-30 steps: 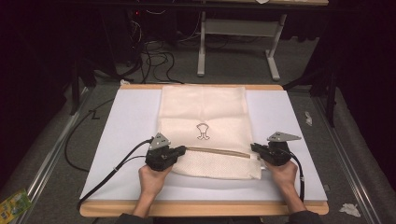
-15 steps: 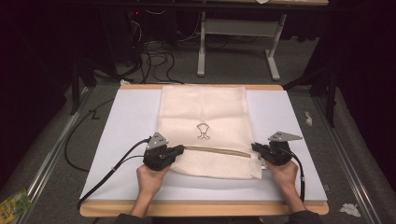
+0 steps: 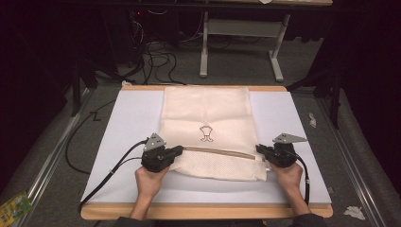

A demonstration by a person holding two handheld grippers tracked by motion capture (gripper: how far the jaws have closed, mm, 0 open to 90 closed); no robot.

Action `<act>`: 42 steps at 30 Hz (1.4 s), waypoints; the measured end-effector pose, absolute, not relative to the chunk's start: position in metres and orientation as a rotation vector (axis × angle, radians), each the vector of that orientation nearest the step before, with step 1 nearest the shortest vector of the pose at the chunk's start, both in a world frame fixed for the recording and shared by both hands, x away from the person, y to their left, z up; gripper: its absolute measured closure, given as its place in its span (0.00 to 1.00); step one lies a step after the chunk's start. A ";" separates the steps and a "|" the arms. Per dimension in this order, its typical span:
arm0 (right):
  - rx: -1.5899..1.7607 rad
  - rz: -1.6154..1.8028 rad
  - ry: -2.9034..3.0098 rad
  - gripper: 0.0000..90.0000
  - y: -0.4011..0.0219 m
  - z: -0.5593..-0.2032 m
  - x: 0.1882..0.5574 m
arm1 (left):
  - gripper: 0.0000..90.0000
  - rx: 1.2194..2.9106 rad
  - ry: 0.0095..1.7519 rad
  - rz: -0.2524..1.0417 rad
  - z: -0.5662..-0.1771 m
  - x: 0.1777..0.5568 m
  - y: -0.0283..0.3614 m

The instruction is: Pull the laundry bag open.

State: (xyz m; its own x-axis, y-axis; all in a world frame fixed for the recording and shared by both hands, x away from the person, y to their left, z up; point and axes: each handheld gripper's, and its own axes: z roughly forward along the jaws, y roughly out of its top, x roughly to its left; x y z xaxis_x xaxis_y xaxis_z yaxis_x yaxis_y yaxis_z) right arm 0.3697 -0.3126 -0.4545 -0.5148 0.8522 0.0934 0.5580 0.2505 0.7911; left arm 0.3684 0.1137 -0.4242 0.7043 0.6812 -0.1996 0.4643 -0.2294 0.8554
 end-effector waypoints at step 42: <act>1.310 1.132 2.142 0.98 -0.324 -0.453 0.368 | 0.97 1.834 0.950 0.319 -0.419 0.369 0.140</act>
State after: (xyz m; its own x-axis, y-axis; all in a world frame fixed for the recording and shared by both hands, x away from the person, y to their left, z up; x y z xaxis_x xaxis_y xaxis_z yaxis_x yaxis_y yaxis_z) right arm 0.3676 -0.3239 -0.4530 -0.4901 0.8677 0.0827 0.5572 0.2389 0.7953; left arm 0.3689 0.1404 -0.4188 0.6563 0.7290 -0.1945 0.4643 -0.1871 0.8657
